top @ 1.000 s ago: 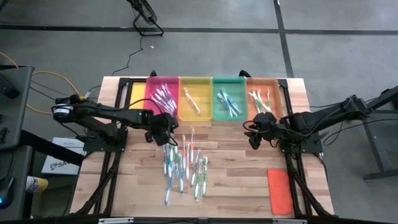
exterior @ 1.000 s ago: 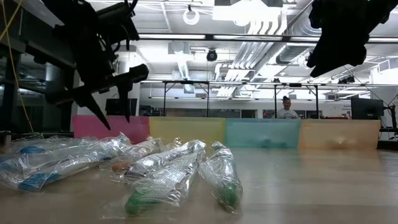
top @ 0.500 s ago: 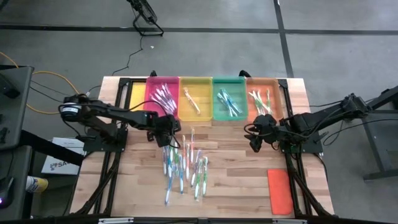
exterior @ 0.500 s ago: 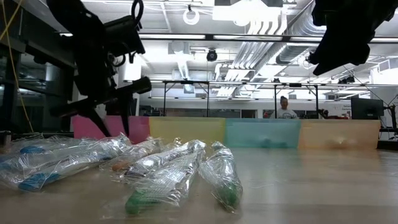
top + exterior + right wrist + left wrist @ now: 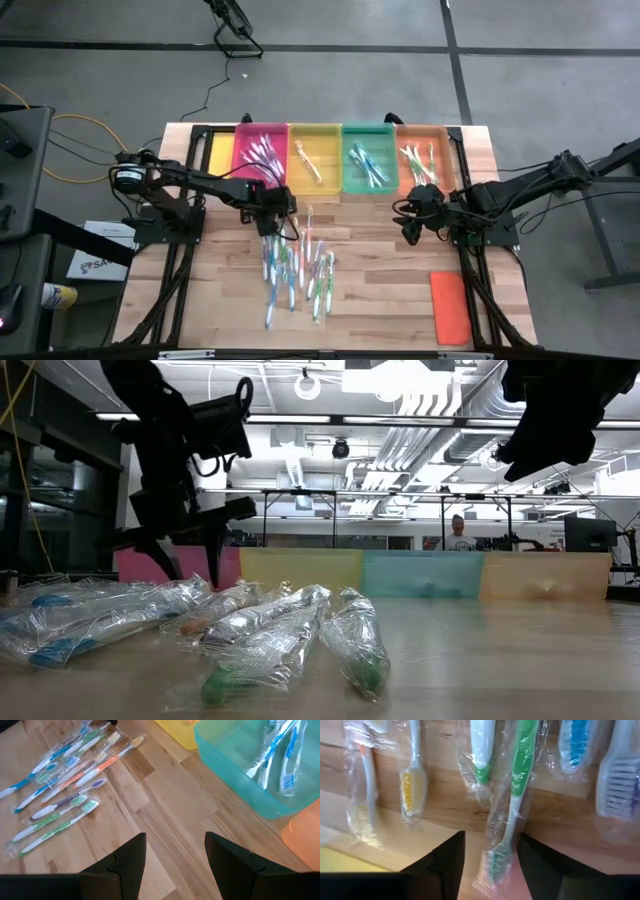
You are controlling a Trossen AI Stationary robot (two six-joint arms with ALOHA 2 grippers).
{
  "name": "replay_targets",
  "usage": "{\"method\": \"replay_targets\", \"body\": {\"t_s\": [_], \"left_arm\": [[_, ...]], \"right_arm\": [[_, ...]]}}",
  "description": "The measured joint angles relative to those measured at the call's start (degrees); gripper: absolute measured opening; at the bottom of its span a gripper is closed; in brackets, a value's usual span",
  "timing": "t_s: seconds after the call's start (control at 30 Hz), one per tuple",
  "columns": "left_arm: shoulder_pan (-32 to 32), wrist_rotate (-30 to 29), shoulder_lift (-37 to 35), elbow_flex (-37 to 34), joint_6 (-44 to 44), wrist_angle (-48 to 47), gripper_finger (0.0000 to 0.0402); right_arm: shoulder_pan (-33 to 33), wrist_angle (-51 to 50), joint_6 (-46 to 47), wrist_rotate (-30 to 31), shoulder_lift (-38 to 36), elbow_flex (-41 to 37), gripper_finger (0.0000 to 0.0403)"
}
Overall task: Pick & Place Toothbrushes
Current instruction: Put the green toothbrush into the orange bin
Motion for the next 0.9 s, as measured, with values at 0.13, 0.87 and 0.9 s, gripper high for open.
{"method": "replay_targets", "body": {"t_s": [0.13, 0.87, 0.9], "left_arm": [[0.0, 0.1, 0.4, 1.0, -0.4, -3.2, 0.0139], [0.0, -0.2, -4.9, 9.4, -12.7, -19.5, 0.0000], [0.0, 0.0, -5.5, 10.4, -13.5, -19.8, 0.0000]], "right_arm": [[0.0, -0.1, -0.4, 0.1, 0.0, 0.0, 0.0197], [0.0, -0.2, -3.1, 1.6, 0.0, 0.0, 0.0197], [0.0, -0.2, -3.5, 1.6, 0.0, 0.0, 0.0197]]}}
